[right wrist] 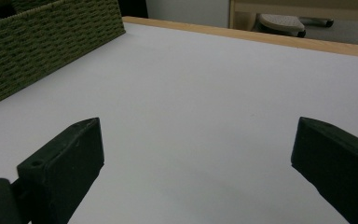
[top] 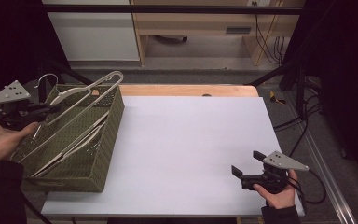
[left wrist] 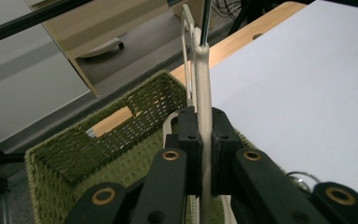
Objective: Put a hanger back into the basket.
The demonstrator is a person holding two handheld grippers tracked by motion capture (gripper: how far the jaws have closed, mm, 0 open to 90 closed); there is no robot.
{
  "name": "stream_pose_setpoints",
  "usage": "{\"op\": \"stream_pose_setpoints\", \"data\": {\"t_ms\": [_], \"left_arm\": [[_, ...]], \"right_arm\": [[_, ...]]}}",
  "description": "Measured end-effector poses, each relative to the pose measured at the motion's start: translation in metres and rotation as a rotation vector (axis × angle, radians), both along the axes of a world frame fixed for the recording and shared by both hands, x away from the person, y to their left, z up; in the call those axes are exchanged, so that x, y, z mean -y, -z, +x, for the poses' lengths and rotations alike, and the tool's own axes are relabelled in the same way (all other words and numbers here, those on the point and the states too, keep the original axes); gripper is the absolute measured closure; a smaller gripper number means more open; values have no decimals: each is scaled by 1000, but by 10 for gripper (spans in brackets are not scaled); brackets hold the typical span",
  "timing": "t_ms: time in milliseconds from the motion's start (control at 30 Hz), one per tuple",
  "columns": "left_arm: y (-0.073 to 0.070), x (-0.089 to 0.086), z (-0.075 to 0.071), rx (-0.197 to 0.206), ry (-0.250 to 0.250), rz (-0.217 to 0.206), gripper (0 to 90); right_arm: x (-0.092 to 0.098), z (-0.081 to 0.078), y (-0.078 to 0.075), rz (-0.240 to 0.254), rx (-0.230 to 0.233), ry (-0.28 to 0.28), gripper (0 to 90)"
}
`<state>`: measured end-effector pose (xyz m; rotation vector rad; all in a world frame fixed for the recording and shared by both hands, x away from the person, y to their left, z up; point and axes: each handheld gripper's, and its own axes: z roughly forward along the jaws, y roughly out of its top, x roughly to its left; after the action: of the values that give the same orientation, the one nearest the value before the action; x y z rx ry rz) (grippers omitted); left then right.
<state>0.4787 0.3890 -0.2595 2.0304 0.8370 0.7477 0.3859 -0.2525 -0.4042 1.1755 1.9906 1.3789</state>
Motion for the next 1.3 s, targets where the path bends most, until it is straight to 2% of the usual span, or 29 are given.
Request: {"op": "stream_pose_setpoints", "data": {"t_ms": [200,400,500,667,700,767,800,967,1000,1133,1300], "left_arm": [[18,-11,4,-12,-22,46,853],[42,-19,6,-34,-45,61,853],[54,-19,7,-39,-45,74,853],[72,-11,8,-55,-47,137,851],[78,-9,9,-57,-53,119,852],[87,-9,11,-70,-54,112,852],[92,-9,11,-74,-60,92,852],[110,-12,13,-114,-72,71,847],[112,-13,13,-127,-71,80,842],[122,-13,15,-187,-79,73,818],[129,-7,18,-261,-59,78,782]], "right_arm": [[-2,1,1,1,-4,-1,31],[-2,1,1,-5,-6,-4,33],[-2,1,2,-6,-8,-3,34],[-4,2,4,-12,-13,-5,38],[-4,3,4,-17,-14,-11,38],[-5,2,5,-17,-19,-11,38],[-5,2,5,-17,-18,-13,38],[-4,2,4,-14,-16,-13,42],[-5,2,5,-11,-18,-7,42],[-6,3,6,-17,-19,-13,43],[-5,2,5,-12,-17,-14,50]]}}
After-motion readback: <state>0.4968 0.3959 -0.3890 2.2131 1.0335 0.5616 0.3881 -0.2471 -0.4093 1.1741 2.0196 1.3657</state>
